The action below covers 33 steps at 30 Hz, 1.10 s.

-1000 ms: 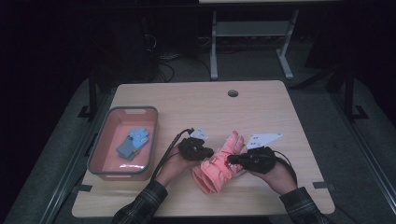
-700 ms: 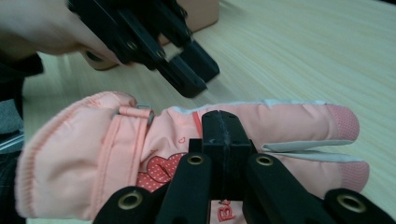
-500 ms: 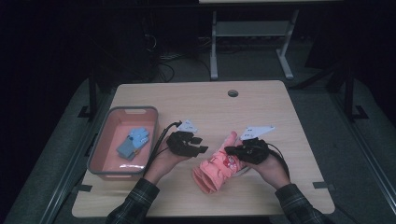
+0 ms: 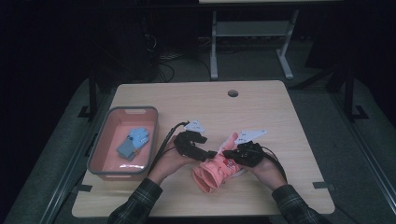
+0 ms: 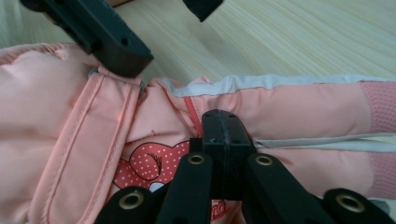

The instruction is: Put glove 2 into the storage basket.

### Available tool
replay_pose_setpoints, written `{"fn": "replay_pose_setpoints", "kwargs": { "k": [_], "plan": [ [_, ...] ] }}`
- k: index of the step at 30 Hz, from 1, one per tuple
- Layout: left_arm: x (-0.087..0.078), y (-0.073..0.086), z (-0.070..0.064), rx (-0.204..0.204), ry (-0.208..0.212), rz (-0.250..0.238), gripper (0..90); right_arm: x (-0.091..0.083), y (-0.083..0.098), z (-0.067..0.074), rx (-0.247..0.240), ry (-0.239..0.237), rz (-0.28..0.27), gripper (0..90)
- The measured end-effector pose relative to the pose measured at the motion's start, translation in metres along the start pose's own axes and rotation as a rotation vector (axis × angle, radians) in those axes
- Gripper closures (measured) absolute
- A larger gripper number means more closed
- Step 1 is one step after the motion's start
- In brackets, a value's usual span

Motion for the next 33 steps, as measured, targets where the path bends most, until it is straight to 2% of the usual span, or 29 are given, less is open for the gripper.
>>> {"fn": "replay_pose_setpoints", "kwargs": {
  "k": [3, 5, 6, 9, 11, 13, 17, 22, 26, 29, 33],
  "plan": [
    [0.007, -0.002, 0.000, -0.015, 0.025, 0.003, 22.9, 0.001, 0.001, 0.000, 0.001, 0.002, 0.006, 90.0],
    [0.011, -0.002, 0.001, -0.043, 0.053, 0.004, 20.6, 0.001, 0.002, 0.000, -0.008, 0.008, 0.003, 90.0],
    [0.011, -0.002, 0.001, -0.043, 0.053, 0.004, 20.2, 0.001, 0.002, 0.000, -0.008, 0.008, 0.003, 90.0],
    [0.025, 0.000, -0.001, -0.071, 0.090, 0.046, 19.5, 0.001, 0.002, 0.002, -0.005, 0.014, 0.004, 90.0],
    [0.028, 0.002, -0.001, -0.076, 0.116, 0.063, 18.0, -0.003, 0.002, 0.000, -0.014, 0.020, 0.003, 90.0],
    [0.029, 0.004, 0.000, -0.068, 0.120, 0.083, 17.0, -0.009, 0.002, -0.003, -0.004, 0.027, -0.001, 90.0],
    [0.036, 0.008, 0.001, -0.082, 0.143, 0.104, 15.7, -0.012, 0.007, -0.006, 0.003, 0.030, 0.005, 90.0],
    [0.045, 0.012, 0.001, -0.125, 0.180, 0.131, 15.7, -0.007, 0.008, -0.005, -0.010, 0.039, 0.019, 90.0],
    [0.049, 0.013, 0.002, -0.130, 0.206, 0.156, 15.8, -0.007, 0.010, -0.004, -0.025, 0.039, 0.018, 90.0],
    [0.057, 0.015, 0.001, -0.181, 0.279, 0.166, 19.2, -0.007, 0.012, -0.003, -0.028, 0.037, 0.021, 90.0],
    [0.058, 0.014, 0.000, -0.175, 0.284, 0.174, 21.9, -0.006, 0.014, -0.002, -0.035, 0.037, 0.017, 90.0]
  ]
}}
Point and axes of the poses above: each handheld gripper's, and its own axes: x roughly forward along the jaws, y roughly out of its underside, z roughly to its left, the point moved 2 cm from there along x, roughly forward along the jaws, and after that the axes turned 5 degrees about x, right-handed, at the moved point
